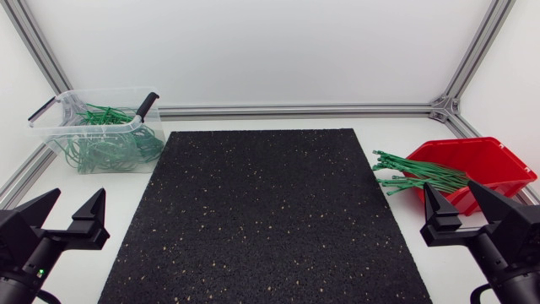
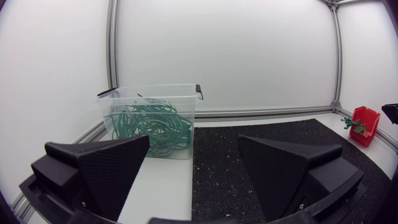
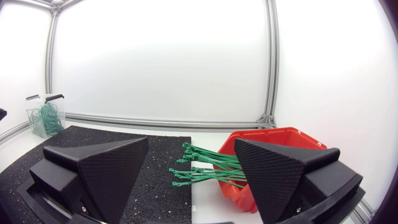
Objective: Take a green cable tie from the red box, thread the tail through the head to close it, then place it in the transparent bin on the left.
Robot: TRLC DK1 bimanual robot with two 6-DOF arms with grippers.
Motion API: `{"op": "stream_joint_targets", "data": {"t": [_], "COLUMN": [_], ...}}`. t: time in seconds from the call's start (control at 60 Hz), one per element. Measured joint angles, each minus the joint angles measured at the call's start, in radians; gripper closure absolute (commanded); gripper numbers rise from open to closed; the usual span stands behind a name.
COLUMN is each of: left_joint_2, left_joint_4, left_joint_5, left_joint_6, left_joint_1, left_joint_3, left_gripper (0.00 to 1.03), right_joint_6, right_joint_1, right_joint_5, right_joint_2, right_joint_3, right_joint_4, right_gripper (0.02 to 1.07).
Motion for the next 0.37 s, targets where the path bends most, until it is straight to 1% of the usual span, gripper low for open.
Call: {"op": "stream_joint_targets", "data": {"t": [0.167, 0.367], "left_joint_2": [-0.076, -0.087], "left_joint_4": [-0.010, -0.010], "left_joint_5": [-0.014, -0.019], "left_joint_6": [0.000, 0.000], "left_joint_1": [-0.035, -0.040], "left_joint_3": [-0.025, -0.025], "left_gripper": [0.04, 0.04], "right_joint_6": [0.000, 0.000], "right_joint_1": [0.000, 0.000], "right_joint_5": [0.000, 0.000], "right_joint_2": [0.000, 0.000], "right_joint_3": [0.000, 0.000], "right_joint_4": [0.000, 0.000], "right_gripper": [0.06, 0.06]}}
